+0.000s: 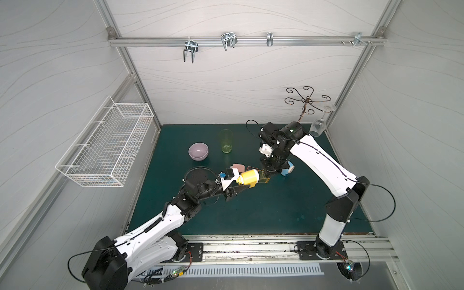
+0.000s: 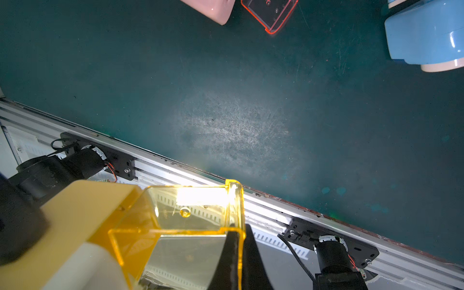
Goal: Put the tray back into the pencil sharpener
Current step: Close the container of the pencil sharpener.
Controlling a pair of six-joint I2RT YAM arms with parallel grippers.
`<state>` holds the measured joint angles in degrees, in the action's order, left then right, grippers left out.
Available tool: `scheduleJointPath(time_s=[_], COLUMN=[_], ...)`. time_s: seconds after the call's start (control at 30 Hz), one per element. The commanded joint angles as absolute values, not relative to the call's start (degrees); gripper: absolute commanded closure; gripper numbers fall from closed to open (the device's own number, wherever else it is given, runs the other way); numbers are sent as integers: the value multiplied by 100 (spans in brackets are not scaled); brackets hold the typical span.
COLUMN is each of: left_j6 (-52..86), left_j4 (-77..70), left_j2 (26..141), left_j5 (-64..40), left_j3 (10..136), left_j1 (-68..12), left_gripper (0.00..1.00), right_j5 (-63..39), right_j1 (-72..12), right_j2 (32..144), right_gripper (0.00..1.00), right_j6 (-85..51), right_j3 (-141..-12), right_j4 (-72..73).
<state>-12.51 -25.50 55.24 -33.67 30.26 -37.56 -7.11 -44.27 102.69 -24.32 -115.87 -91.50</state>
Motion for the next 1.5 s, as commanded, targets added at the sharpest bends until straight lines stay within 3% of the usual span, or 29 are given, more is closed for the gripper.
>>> scheduleJointPath(time_s=[0.0,0.4,0.67,1.07,1.27,1.47], left_j6=[-1371,-1035,-49,-634,-694,-1301], left_j4=[-2997,-3149,-4301,-3492,-3453,-2710], left_j2=[5631,5813,6115,6097,6178,6181], left_j5=[-2825,-2806,-2470,-4014,-4197,-4339], left_j3=[3322,3282,3216,3441,3518,3706], left_j1=[-3788,-3796,-3795,-3806,-3814,-3926], left_gripper=[100,100,100,100,100,100], right_j5=[-1534,-1720,-2083,-2637,-3171,-3289], right_j1=[-4567,-4562,-4443,-4362,-4353,-4315], right_j2=[10121,10042,10044,10076,10015,9945], right_gripper=[100,100,100,100,100,90], right_j6=[-2536,-2581,-2812,-2416,-2151,-2268], right_j3=[-11475,-11252,-11042,-11393,-11341,-11313], right_j4=[-9121,-8663,-8366,-8038,-7886,-7817])
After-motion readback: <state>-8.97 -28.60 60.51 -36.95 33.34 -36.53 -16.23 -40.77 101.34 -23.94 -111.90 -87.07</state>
